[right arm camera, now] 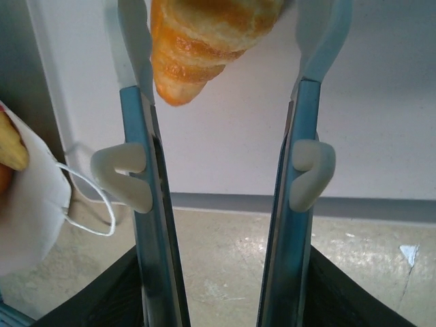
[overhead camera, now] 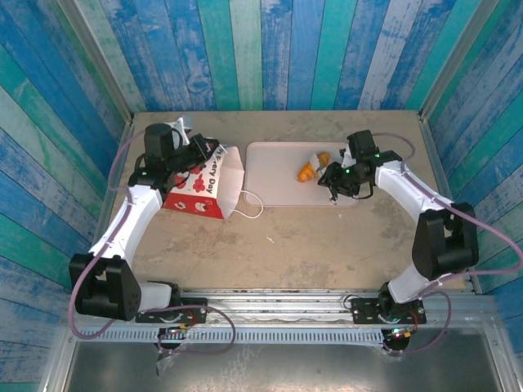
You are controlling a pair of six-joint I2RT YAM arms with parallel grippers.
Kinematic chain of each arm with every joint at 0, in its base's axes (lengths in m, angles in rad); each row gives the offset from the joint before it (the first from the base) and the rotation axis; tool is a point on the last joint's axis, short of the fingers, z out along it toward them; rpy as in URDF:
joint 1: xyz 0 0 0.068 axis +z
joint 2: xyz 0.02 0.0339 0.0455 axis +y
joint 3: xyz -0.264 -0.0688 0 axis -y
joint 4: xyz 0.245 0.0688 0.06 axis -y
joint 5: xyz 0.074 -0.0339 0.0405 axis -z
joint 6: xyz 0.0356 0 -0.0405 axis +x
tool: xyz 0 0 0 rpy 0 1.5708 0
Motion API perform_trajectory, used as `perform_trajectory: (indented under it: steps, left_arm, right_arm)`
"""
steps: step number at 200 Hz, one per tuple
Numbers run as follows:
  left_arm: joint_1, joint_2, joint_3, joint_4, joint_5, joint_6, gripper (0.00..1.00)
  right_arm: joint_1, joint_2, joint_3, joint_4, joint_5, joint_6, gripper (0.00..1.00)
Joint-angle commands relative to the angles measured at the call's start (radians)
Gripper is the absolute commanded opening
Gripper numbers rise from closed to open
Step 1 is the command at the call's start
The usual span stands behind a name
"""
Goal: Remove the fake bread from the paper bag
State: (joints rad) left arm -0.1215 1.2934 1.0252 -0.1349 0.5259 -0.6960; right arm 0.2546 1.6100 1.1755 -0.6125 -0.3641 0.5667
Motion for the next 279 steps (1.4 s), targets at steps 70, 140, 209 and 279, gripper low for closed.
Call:
perform_trajectory:
  steps: [70, 140, 209, 279]
  left_arm:
    - [0.002, 0.027, -0.007, 0.014, 0.006, -0.005, 0.00]
    - [0.002, 0.018, -0.005, 0.005, 0.002, 0.000, 0.00]
    - [0.002, 0.024, -0.004, 0.003, 0.005, 0.008, 0.00]
    - [0.002, 0.028, -0.004, 0.006, 0.010, 0.012, 0.00]
  right_arm:
    - [0.179, 0.261, 0.401, -0.397, 0.235, -0.392, 0.46]
    - [0.337, 0.388, 0.661, -0.622, 0.556, -0.516, 0.50]
    - [0.259, 0.246, 0.638, -0.563, 0.343, -0.438, 0.52]
    - [0.211, 0.253, 0.589, -0.517, 0.202, -0.392, 0.55]
